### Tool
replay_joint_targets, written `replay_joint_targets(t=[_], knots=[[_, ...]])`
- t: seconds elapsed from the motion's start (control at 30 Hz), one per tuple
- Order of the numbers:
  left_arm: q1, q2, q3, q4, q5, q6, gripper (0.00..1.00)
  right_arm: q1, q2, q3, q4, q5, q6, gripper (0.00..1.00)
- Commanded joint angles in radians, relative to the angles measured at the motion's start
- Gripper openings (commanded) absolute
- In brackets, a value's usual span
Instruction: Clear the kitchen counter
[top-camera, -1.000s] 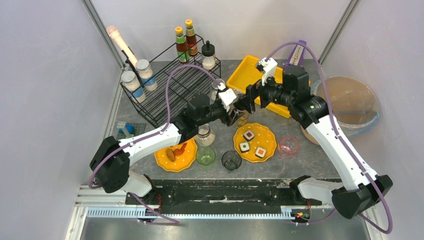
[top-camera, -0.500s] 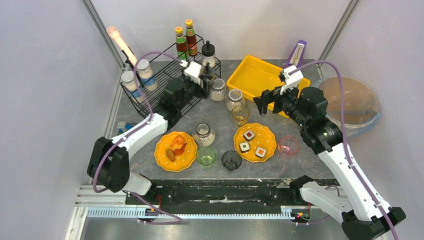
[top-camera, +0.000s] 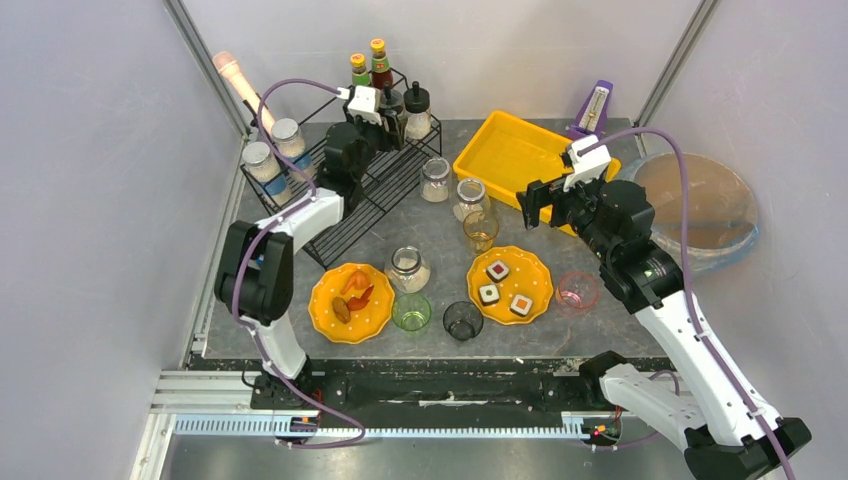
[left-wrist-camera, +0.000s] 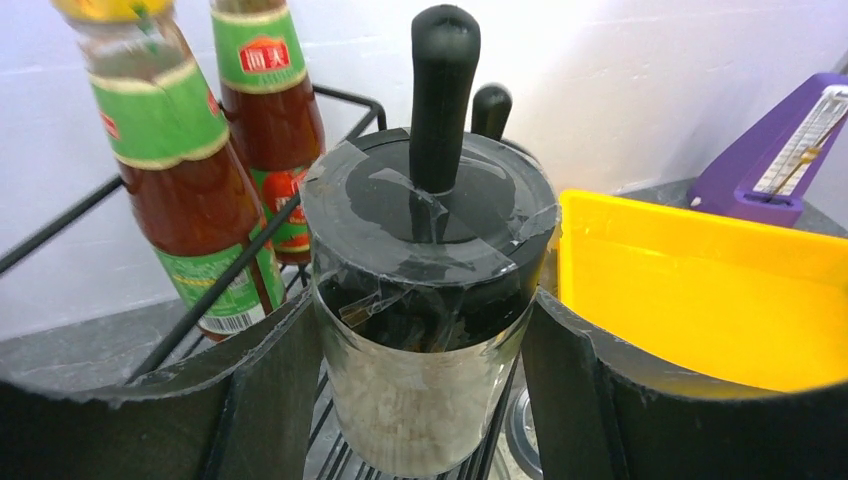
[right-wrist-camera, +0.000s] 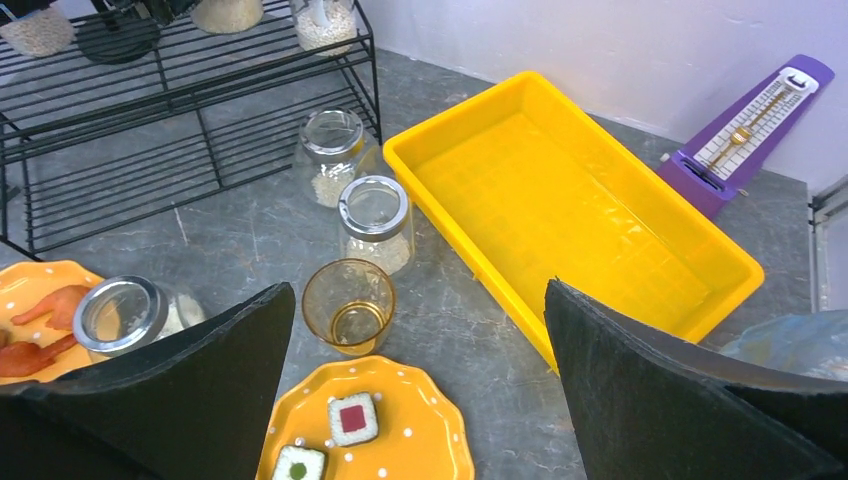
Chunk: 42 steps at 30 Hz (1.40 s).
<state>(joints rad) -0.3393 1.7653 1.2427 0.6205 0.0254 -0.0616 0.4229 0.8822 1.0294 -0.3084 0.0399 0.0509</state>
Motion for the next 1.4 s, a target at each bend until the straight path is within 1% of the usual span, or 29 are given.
replay_joint_targets(t=[0.0, 0.13, 0.2, 0.23, 0.33, 0.37, 0.43, 0.5, 0.6, 0.77, 0.9, 1.03, 1.13, 1.17, 1.3, 1.37], knots=[[0.006, 0.059, 0.061, 0.179, -0.021, -0.038, 0.09, 0.002, -0.008, -0.012, 0.036, 0.051, -0.039, 0.98], [0.007, 0.115, 0.064, 0.201, -0.021, -0.039, 0.14, 0.002, -0.002, -0.018, 0.037, 0.066, -0.042, 0.98], [0.007, 0.14, 0.064, 0.212, -0.052, -0.032, 0.17, 0.001, 0.003, -0.018, 0.039, 0.068, -0.043, 0.98], [0.009, 0.154, 0.066, 0.219, -0.052, -0.029, 0.18, 0.002, 0.005, -0.019, 0.042, 0.068, -0.067, 0.98], [0.008, 0.183, 0.067, 0.234, -0.042, -0.031, 0.23, 0.002, 0.014, -0.022, 0.044, 0.066, -0.07, 0.98], [0.008, 0.187, 0.065, 0.24, -0.033, -0.035, 0.27, 0.002, 0.018, -0.022, 0.044, 0.068, -0.068, 0.98], [0.008, 0.193, 0.062, 0.243, -0.03, -0.043, 0.39, 0.002, 0.024, -0.021, 0.044, 0.065, -0.066, 0.98], [0.008, 0.192, 0.056, 0.243, 0.01, -0.054, 0.49, 0.002, 0.027, -0.021, 0.046, 0.064, -0.066, 0.98], [0.008, 0.183, 0.043, 0.243, 0.031, -0.074, 0.58, 0.001, 0.029, -0.02, 0.048, 0.063, -0.065, 0.98], [0.007, 0.146, 0.02, 0.23, 0.064, -0.105, 0.65, 0.002, 0.034, -0.022, 0.049, 0.057, -0.059, 0.98], [0.004, 0.134, 0.017, 0.198, 0.075, -0.092, 0.72, 0.001, 0.032, -0.026, 0.049, 0.045, -0.053, 0.98], [0.004, 0.128, 0.026, 0.15, 0.061, -0.072, 0.8, 0.002, 0.024, -0.036, 0.049, 0.035, -0.052, 0.98], [0.004, 0.116, 0.035, 0.103, 0.042, -0.071, 0.84, 0.002, 0.014, -0.044, 0.049, 0.035, -0.052, 0.98], [0.005, 0.11, 0.037, 0.081, 0.035, -0.078, 0.86, 0.001, 0.011, -0.049, 0.047, 0.035, -0.026, 0.98], [0.004, 0.072, 0.035, 0.034, 0.043, -0.08, 0.89, 0.001, -0.001, -0.056, 0.044, 0.036, -0.018, 0.98], [0.004, 0.042, 0.023, 0.018, 0.041, -0.083, 0.91, 0.002, -0.003, -0.056, 0.043, 0.038, -0.013, 0.98]])
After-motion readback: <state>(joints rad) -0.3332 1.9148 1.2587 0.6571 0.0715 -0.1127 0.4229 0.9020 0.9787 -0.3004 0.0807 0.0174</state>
